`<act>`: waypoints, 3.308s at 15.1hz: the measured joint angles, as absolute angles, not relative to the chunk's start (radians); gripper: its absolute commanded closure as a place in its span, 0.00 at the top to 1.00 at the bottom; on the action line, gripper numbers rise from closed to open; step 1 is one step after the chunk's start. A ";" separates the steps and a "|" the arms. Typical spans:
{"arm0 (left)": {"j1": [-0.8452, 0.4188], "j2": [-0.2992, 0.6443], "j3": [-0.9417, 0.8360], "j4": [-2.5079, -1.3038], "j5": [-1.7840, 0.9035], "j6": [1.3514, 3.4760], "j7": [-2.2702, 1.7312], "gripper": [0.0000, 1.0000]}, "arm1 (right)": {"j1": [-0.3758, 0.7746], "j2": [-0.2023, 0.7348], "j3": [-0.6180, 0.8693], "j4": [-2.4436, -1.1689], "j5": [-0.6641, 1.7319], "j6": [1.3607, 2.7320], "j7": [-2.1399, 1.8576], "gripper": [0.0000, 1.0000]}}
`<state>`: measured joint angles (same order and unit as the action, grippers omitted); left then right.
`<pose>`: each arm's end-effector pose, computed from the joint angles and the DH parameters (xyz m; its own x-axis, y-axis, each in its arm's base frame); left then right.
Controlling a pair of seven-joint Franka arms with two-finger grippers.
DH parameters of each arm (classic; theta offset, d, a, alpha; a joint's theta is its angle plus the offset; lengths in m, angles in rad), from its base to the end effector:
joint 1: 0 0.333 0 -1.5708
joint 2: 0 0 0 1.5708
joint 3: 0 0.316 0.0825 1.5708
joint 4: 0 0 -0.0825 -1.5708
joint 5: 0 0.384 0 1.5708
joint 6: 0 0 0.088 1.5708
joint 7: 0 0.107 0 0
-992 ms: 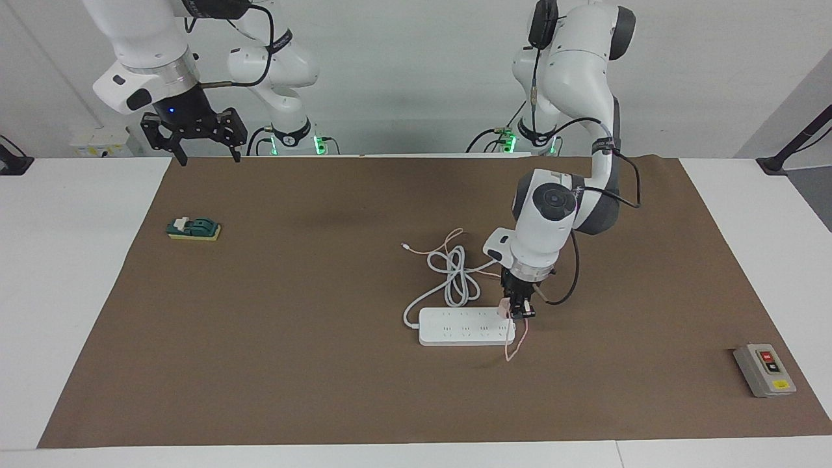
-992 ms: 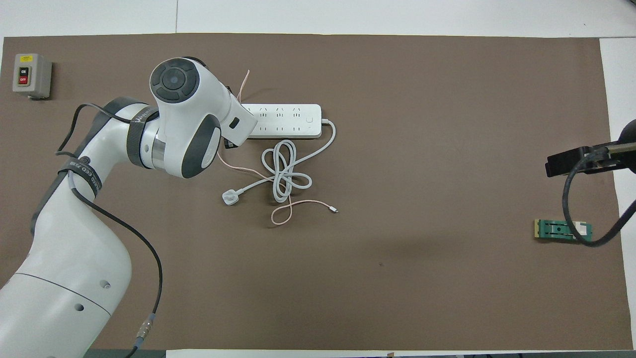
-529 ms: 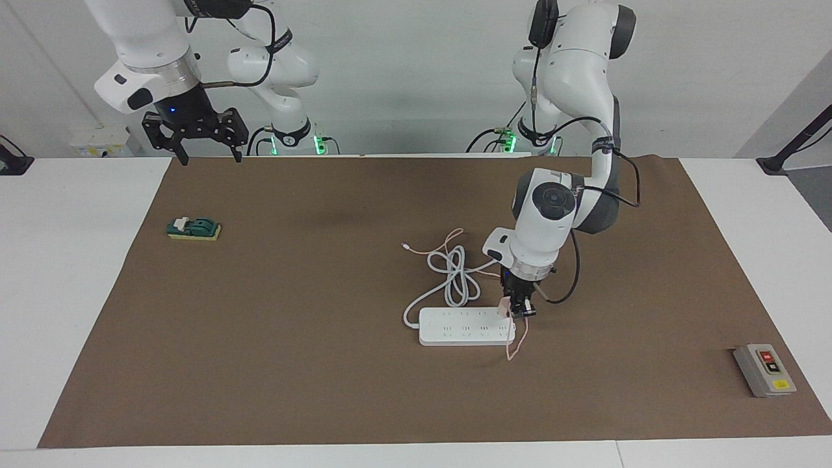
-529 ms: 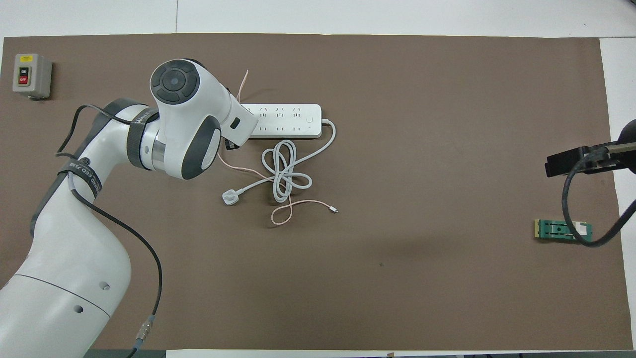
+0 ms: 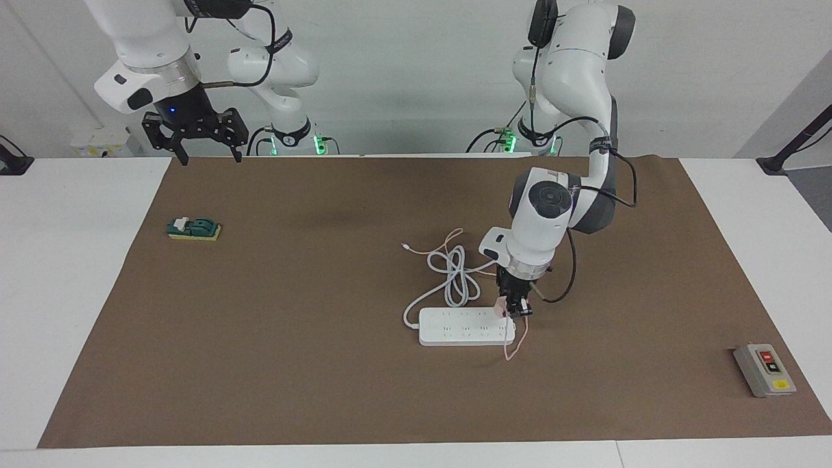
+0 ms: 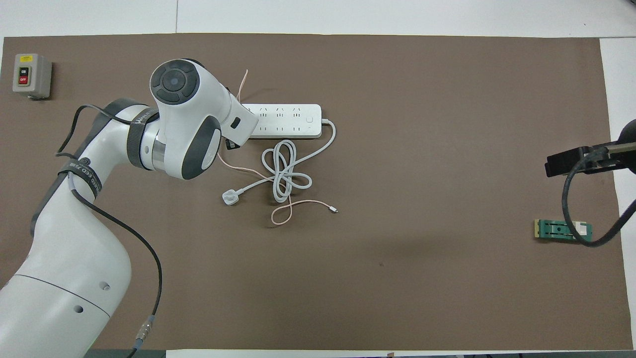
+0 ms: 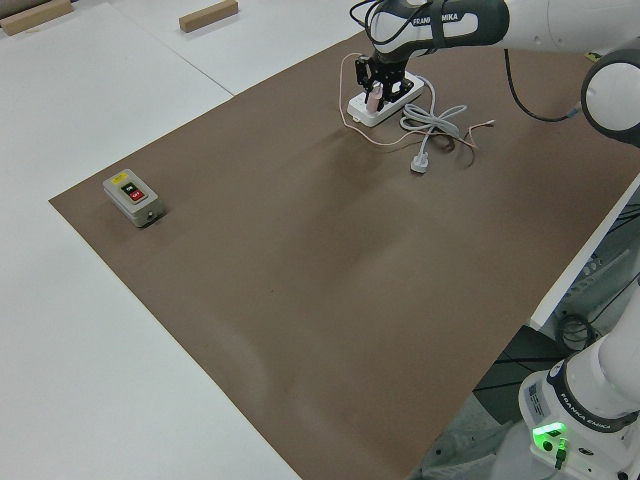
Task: Plug charger into power strip
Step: 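Press the charger down into the socket with the left gripper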
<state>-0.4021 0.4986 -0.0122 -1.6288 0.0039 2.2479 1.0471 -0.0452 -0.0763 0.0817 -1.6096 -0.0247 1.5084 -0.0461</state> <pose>0.6352 -0.2780 0.3426 0.1053 -0.9925 0.0623 -0.9884 -0.1114 -0.1029 0.5239 0.0182 0.6420 0.9964 0.0805 -0.0265 0.0813 -0.9962 0.0297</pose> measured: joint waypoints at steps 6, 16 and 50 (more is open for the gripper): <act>-0.402 0.498 -0.012 -1.635 0.004 2.260 1.047 0.00 | -0.045 -0.076 0.082 -1.610 -0.025 1.508 -0.046 1.00; -0.402 0.497 -0.008 -1.642 0.041 2.284 1.079 0.00 | -0.045 -0.076 0.082 -1.610 -0.025 1.508 -0.046 1.00; -0.418 0.506 -0.010 -1.635 0.056 2.260 1.086 0.00 | -0.045 -0.076 0.082 -1.610 -0.025 1.508 -0.046 1.00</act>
